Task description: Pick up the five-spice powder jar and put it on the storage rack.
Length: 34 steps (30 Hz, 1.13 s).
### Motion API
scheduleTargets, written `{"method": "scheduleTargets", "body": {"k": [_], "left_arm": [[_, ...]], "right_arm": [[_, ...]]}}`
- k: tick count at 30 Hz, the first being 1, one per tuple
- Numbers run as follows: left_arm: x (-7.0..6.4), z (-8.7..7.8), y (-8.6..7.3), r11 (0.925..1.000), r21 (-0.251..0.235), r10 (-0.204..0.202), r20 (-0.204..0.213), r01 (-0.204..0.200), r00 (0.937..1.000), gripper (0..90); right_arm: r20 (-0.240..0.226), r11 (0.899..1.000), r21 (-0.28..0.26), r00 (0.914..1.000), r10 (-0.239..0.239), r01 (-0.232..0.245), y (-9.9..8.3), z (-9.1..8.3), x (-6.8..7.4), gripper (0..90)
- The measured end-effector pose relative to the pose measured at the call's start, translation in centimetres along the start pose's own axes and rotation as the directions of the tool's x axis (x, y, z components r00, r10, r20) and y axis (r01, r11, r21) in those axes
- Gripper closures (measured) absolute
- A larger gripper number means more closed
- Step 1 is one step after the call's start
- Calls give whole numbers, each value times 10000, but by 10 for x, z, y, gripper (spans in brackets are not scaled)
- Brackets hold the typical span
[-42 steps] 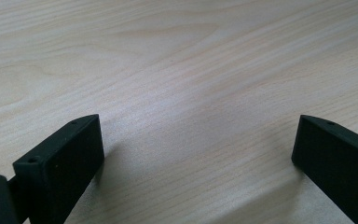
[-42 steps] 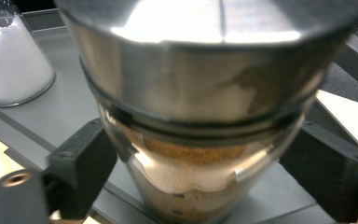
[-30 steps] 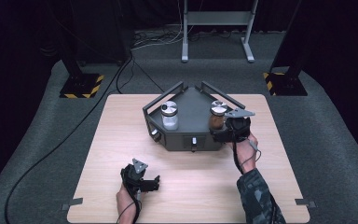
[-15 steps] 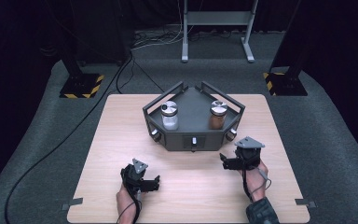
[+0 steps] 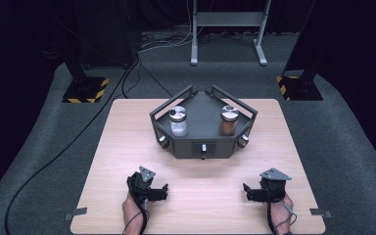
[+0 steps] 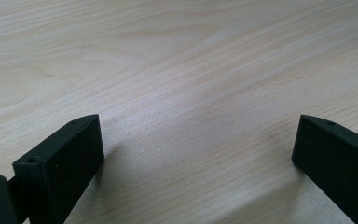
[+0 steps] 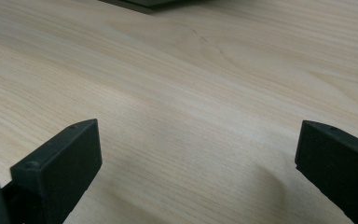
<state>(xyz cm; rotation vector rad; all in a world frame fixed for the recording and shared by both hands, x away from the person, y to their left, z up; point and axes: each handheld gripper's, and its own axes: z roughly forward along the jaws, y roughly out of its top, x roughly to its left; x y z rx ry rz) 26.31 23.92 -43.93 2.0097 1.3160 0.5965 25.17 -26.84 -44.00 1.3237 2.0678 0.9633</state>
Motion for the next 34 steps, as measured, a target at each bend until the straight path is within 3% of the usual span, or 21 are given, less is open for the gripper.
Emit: {"method": "scheduleTargets", "body": {"k": [8,34], "left_arm": [[2,0,0,10000,31,-50,70,50,10000,18],[0,0,0,10000,-23,45,-23,-45,10000,18]], "right_arm": [[-65,9997,-43,9997,249,-249,-2,-1,-6,0],[50,9994,327,10000,75,-76,4,1,-2,0]]}}
